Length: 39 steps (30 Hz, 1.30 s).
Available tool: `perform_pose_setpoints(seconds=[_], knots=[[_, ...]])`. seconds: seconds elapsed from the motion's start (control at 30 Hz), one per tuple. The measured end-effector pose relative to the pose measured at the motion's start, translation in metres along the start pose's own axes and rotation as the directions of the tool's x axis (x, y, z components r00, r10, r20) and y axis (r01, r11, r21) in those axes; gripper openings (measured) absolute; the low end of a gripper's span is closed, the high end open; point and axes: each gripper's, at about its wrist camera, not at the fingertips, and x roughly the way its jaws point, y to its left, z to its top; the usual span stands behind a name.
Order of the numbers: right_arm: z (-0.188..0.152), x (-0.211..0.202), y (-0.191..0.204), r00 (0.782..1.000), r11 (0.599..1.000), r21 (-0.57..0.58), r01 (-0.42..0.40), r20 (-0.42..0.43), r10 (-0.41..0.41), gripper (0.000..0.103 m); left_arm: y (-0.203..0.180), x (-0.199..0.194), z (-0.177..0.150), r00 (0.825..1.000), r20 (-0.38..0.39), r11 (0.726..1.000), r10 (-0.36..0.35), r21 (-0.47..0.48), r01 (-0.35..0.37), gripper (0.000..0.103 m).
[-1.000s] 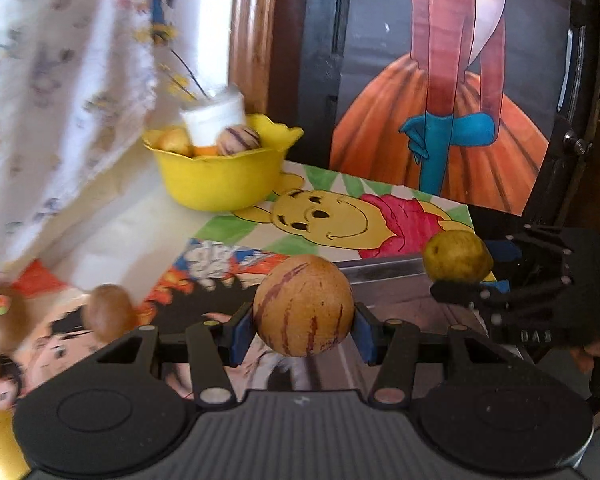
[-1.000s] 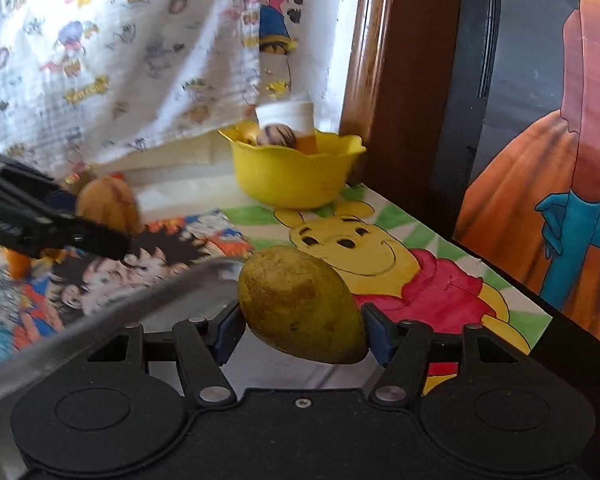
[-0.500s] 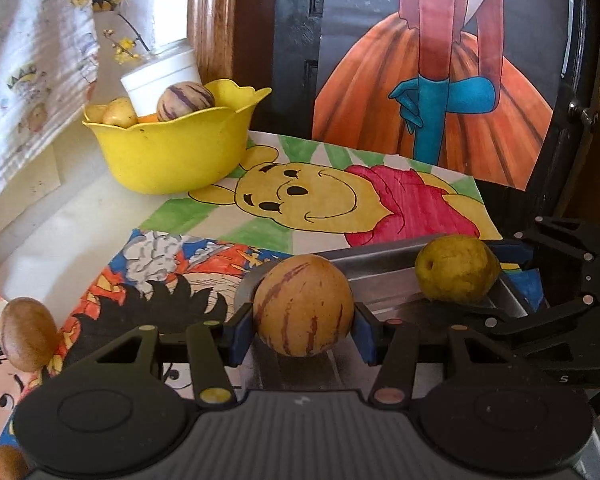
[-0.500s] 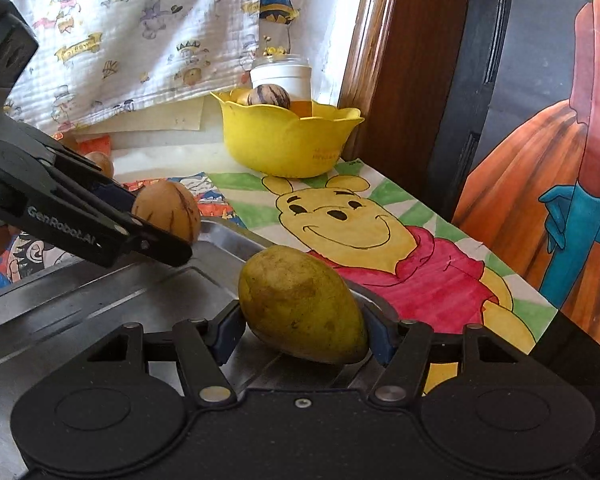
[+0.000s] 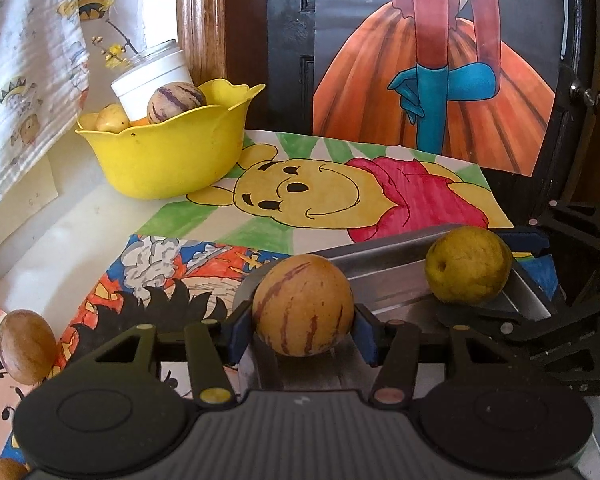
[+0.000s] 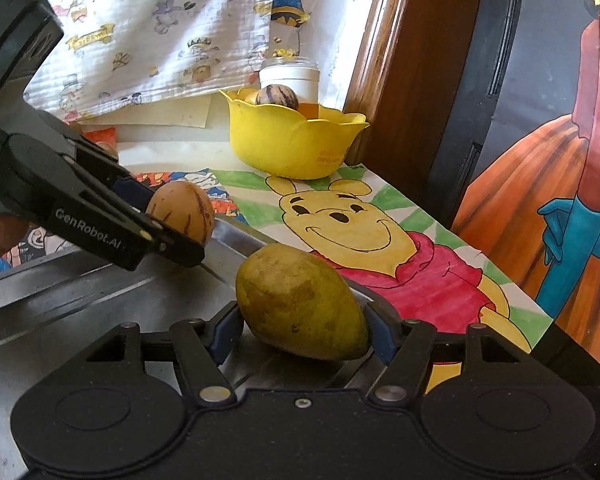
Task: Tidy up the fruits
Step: 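Carry the pepino onto the metal tray and open the left tool while the right tool releases the pear there, then move both open tools back toward the remaining fruits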
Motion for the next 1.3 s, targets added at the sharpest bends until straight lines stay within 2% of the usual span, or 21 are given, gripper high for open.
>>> perform_pose_setpoints(seconds=[0.03,0.27,0.3,0.53,0.63,0.8,1.0,1.17,1.3], knots=[[-0.001,0.000,0.000,1.000,1.000,-0.001,0.000,-0.003,0.000,0.070,0.001,-0.001,0.000,1.000,0.004,1.000,-0.003,-0.010,0.003,0.067],[0.000,-0.011,0.001,1.000,0.999,0.038,-0.005,0.014,0.004,0.078,0.008,-0.011,-0.001,1.000,0.006,0.997,-0.006,-0.080,0.006,0.075],[0.001,-0.014,0.002,1.000,0.999,0.045,-0.006,0.018,0.005,0.080,0.008,-0.016,-0.002,1.000,0.013,0.996,-0.007,-0.090,0.008,0.079],[0.009,-0.050,0.015,0.998,0.994,0.110,-0.008,0.067,0.000,0.096,0.009,-0.061,-0.008,0.997,0.069,0.990,0.019,-0.139,-0.009,0.099],[0.011,-0.069,0.026,0.996,0.991,0.136,-0.011,0.086,-0.001,0.102,0.010,-0.083,-0.016,0.995,0.089,0.986,0.035,-0.166,-0.020,0.102],[0.012,-0.101,0.051,0.995,0.988,0.154,-0.017,0.101,0.001,0.102,0.011,-0.118,-0.037,0.993,0.104,0.979,0.050,-0.203,-0.028,0.102],[0.003,-0.130,0.083,0.999,0.982,0.186,0.022,0.043,-0.031,0.102,0.011,-0.159,-0.065,0.991,0.111,0.973,0.069,-0.228,-0.042,0.102],[-0.009,-0.150,0.107,1.000,0.970,0.242,0.027,0.002,-0.028,0.102,0.012,-0.192,-0.089,0.990,0.095,0.965,0.103,-0.251,-0.077,0.102],[-0.016,-0.164,0.130,0.999,0.966,0.256,0.049,-0.024,-0.045,0.102,0.017,-0.213,-0.109,0.991,0.079,0.954,0.104,-0.289,-0.077,0.102]])
